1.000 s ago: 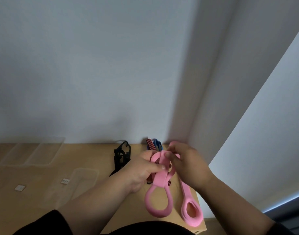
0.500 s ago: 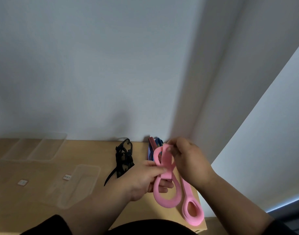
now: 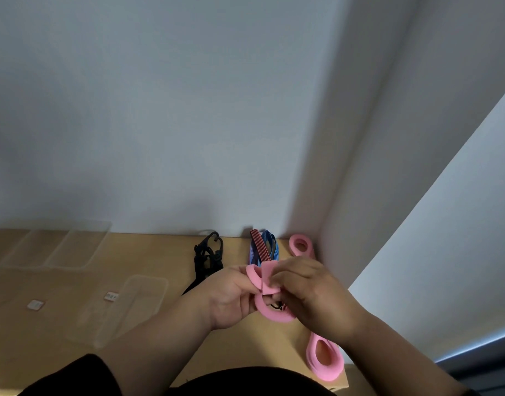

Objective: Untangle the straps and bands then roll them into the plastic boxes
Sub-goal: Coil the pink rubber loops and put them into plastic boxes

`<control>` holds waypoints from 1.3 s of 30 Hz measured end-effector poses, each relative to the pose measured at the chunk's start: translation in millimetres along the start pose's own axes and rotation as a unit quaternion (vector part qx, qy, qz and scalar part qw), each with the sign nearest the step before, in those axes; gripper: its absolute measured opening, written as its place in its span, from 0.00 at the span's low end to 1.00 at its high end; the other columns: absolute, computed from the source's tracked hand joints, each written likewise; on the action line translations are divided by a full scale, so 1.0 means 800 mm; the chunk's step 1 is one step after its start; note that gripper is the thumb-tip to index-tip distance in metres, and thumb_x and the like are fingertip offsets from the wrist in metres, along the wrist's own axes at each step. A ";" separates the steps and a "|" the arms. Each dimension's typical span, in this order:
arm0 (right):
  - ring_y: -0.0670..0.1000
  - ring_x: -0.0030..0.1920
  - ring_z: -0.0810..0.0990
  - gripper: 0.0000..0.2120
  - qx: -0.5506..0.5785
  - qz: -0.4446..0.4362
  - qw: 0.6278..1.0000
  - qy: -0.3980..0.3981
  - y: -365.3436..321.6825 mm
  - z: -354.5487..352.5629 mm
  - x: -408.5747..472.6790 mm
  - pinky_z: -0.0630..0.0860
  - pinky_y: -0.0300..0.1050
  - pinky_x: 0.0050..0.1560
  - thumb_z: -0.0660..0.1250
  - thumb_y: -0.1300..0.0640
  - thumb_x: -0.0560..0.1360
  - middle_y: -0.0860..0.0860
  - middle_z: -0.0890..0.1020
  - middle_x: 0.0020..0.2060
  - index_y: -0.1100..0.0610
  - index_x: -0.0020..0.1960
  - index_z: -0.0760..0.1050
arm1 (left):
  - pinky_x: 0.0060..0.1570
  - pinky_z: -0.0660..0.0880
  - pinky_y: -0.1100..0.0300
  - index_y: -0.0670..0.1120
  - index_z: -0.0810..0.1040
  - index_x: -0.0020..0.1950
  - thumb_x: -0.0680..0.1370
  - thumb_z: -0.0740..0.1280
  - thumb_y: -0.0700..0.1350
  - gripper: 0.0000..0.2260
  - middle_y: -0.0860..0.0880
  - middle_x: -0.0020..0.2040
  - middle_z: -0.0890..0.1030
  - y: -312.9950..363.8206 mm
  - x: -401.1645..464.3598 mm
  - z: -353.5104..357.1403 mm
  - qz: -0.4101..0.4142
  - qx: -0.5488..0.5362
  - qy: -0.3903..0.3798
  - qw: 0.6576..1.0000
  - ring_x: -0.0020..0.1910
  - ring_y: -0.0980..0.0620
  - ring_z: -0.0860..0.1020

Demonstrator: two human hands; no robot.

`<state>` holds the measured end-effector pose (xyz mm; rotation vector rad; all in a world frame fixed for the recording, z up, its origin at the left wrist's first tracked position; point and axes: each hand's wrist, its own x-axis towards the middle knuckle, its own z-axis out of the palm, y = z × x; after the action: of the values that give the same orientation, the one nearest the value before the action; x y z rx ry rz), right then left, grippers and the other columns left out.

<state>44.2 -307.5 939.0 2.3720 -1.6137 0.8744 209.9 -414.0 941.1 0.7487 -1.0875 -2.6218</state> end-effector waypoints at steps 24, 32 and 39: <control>0.53 0.53 0.80 0.12 0.007 0.022 1.000 0.018 0.009 0.005 -0.025 0.75 0.46 0.55 0.67 0.46 0.80 0.51 0.81 0.53 0.53 0.55 0.82 | 0.49 0.81 0.50 0.34 0.76 0.64 0.77 0.67 0.37 0.16 0.35 0.56 0.81 0.000 0.016 -0.029 0.028 -0.001 0.065 0.997 0.47 0.42 0.83; 0.44 0.47 0.79 0.11 0.073 0.160 0.982 0.063 0.014 0.013 -0.017 0.77 0.42 0.46 0.66 0.45 0.80 0.43 0.81 0.45 0.50 0.52 0.84 | 0.34 0.80 0.56 0.43 0.80 0.58 0.78 0.61 0.28 0.16 0.37 0.52 0.83 -0.004 0.012 -0.030 0.018 0.164 0.054 0.985 0.48 0.39 0.84; 0.46 0.44 0.81 0.05 0.207 0.208 0.955 0.037 0.019 0.006 -0.001 0.75 0.34 0.46 0.71 0.57 0.77 0.44 0.82 0.42 0.54 0.49 0.86 | 0.33 0.80 0.58 0.40 0.81 0.57 0.76 0.63 0.27 0.15 0.41 0.49 0.82 0.009 0.002 -0.036 0.009 0.250 -0.048 0.967 0.44 0.45 0.82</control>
<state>32.3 -315.2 931.6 2.2268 -2.1163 1.4927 223.4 -437.0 928.6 0.6964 -1.8107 -2.4045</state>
